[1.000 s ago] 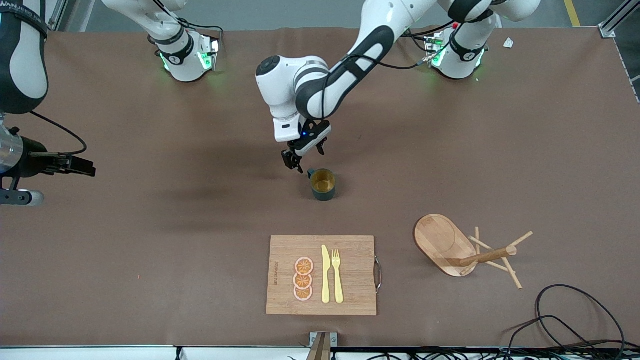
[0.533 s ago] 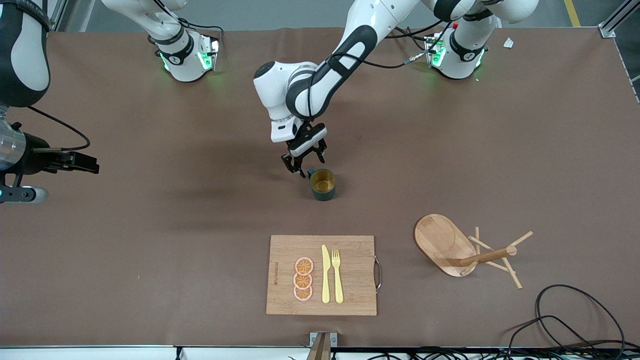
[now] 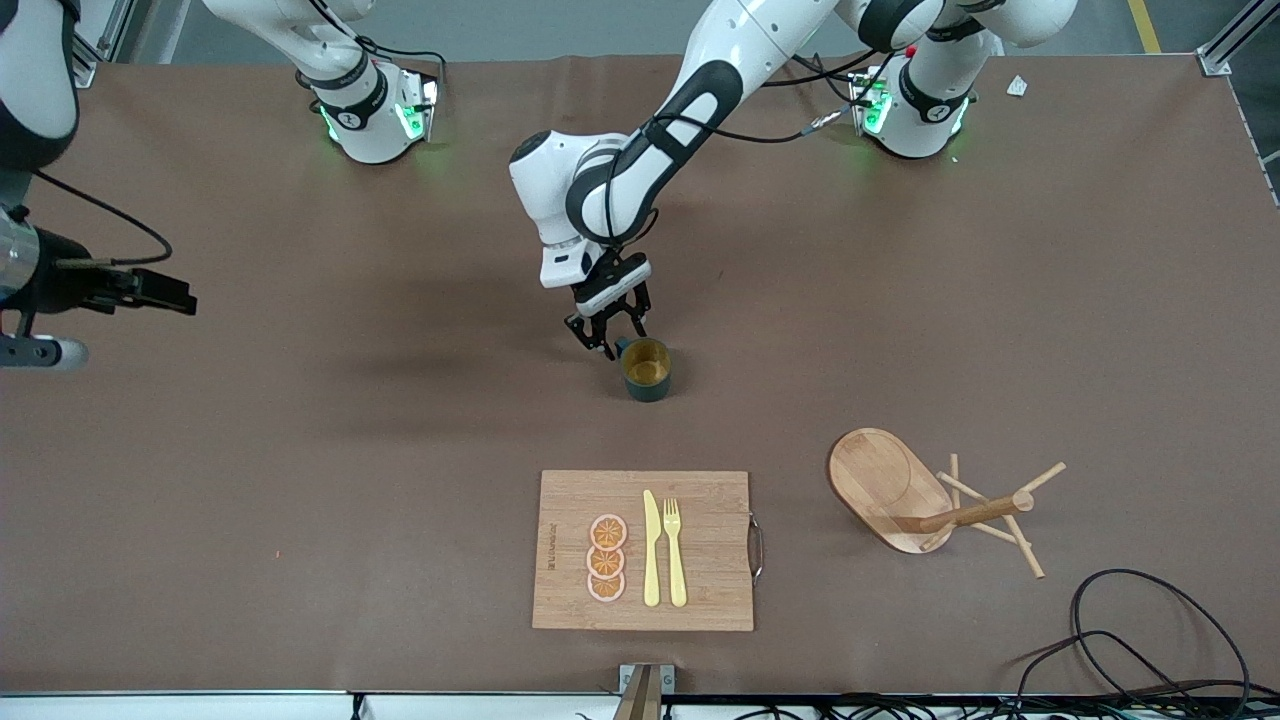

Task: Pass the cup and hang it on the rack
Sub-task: 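Lower the left gripper over the mug and grasp its rim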

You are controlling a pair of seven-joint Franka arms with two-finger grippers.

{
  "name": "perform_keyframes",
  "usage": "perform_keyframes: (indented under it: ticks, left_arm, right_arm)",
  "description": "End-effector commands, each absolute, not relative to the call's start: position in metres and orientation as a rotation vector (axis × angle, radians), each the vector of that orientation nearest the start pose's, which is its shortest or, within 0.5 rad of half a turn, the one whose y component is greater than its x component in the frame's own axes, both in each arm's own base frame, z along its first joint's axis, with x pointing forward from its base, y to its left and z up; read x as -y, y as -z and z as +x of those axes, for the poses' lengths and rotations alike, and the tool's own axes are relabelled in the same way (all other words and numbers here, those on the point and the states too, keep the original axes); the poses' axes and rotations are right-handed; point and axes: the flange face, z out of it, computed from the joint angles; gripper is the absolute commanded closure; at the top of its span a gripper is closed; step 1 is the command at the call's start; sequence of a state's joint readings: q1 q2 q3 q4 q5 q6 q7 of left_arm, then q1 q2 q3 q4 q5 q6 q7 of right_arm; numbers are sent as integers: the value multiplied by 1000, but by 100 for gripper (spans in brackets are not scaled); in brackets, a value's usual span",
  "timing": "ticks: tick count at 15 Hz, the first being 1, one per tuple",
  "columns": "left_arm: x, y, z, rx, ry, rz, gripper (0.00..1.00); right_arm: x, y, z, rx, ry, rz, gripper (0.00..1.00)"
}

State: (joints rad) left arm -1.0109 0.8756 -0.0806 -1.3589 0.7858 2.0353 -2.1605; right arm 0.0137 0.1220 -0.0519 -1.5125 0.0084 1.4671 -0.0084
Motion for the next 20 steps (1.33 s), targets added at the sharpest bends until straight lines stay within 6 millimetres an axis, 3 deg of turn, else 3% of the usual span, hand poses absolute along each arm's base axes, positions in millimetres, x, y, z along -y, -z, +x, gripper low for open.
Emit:
perform_keyframes:
  ticks: [1, 5, 10, 13, 17, 20]
  left_arm:
    - [622, -192, 380, 925, 945, -2689, 43]
    - [622, -192, 379, 923, 942, -2687, 58]
    - [624, -208, 383, 937, 941, -2702, 96]
    - [618, -237, 400, 998, 925, -2714, 100]
    - [581, -340, 457, 1138, 705, -2796, 100]
    - [526, -432, 505, 1224, 479, -2917, 100]
  right_arm:
    - [20, -595, 547, -42, -201, -3149, 0]
    - [24, -616, 533, -55, -154, -3158, 0]
    - [35, -617, 523, -98, -154, -3134, 0]
    - [34, -624, 521, -93, -123, -3134, 0]
    - [34, -644, 511, -95, -53, -3133, 0]
    - [36, -656, 500, -102, -39, -3129, 0]
